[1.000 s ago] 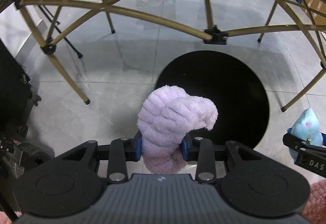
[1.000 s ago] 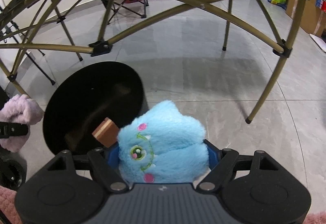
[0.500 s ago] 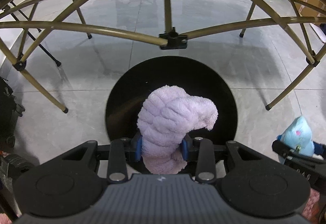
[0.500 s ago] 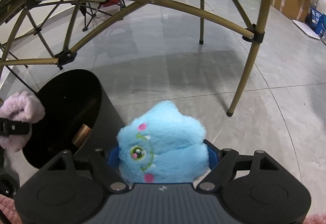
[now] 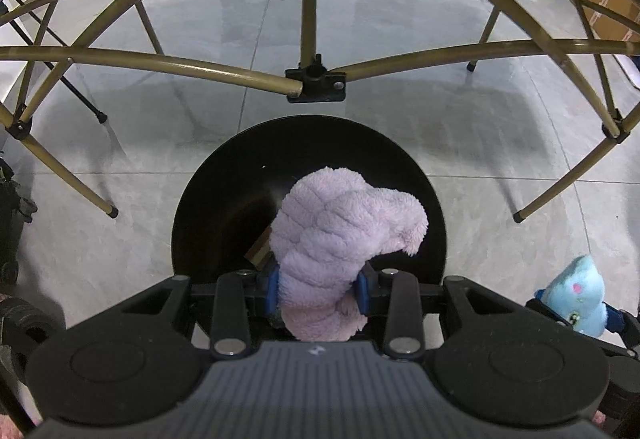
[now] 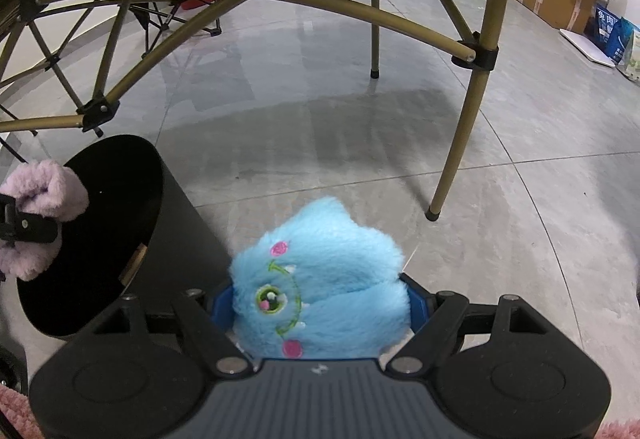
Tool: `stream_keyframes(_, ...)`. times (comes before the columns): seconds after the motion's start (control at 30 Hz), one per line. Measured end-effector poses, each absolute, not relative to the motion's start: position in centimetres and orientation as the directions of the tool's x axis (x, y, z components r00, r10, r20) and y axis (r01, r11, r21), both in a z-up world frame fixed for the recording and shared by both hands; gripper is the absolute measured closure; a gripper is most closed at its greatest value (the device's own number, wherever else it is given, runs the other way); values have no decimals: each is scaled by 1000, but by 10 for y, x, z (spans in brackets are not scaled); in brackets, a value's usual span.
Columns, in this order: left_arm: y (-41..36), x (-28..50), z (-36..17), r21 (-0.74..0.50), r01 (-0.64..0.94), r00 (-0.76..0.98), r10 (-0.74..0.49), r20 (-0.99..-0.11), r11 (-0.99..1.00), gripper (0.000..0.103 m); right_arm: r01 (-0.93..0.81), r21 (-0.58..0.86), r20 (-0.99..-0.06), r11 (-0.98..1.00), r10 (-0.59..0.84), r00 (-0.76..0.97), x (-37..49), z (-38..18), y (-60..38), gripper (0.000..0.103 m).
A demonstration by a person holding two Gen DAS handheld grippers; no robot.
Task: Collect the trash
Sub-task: 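Open the left gripper to drop the lavender towel into the bin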
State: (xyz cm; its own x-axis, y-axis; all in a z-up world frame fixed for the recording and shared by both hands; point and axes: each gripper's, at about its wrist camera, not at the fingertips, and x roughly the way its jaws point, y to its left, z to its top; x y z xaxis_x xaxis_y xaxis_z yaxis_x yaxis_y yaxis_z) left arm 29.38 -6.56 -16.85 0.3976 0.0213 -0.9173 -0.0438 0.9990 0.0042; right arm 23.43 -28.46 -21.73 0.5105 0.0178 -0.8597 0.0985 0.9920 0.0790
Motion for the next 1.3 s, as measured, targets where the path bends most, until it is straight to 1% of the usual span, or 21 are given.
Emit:
stream_keyframes(0.13,-63,294,-171,10,-52,391,30,-920,999,68,94,81,-859,992,22,511,234,-218,-284,25)
stream_keyframes(0.2,-62,295,-170,11,-59,393,34,-919,998,65,90,83,-860,993,25,510,235,-218,-283,25)
stream_keyframes(0.23,-62,295,-170,18,-64,394,42,-918,998,57,88,82,-860,993,26,510,235,-218,-283,25)
stream_keyframes(0.27,-62,295,-170,30,-71,394,56,-918,997,42,88,83,-859,993,26,511,235,-217,-283,25)
stream_keyframes(0.3,-62,295,-171,38,-78,393,65,-917,996,32,88,83,-859,993,27,511,234,-217,-283,25)
stream_keyframes(0.33,-61,295,-171,46,-86,394,76,-916,995,13,88,83,-859,993,27,511,234,-217,-283,25)
stream_keyframes(0.37,-61,295,-170,61,-97,398,94,-913,993,1,88,82,-859,993,26,511,234,-217,-283,25)
stream_keyframes(0.47,-60,295,-168,104,-120,409,145,-901,987,0,88,84,-859,993,28,512,234,-217,-284,25)
stream_keyframes(0.6,-57,297,-173,108,-131,376,150,-915,986,0,83,86,-859,993,31,511,235,-218,-284,25)
stream_keyframes(0.9,-52,294,-172,110,-141,363,154,-919,984,0,70,80,-859,994,33,511,233,-216,-280,25)
stream_keyframes(1.3,-32,282,-159,93,-170,390,153,-908,981,0,53,60,-852,997,23,523,228,-204,-266,25)
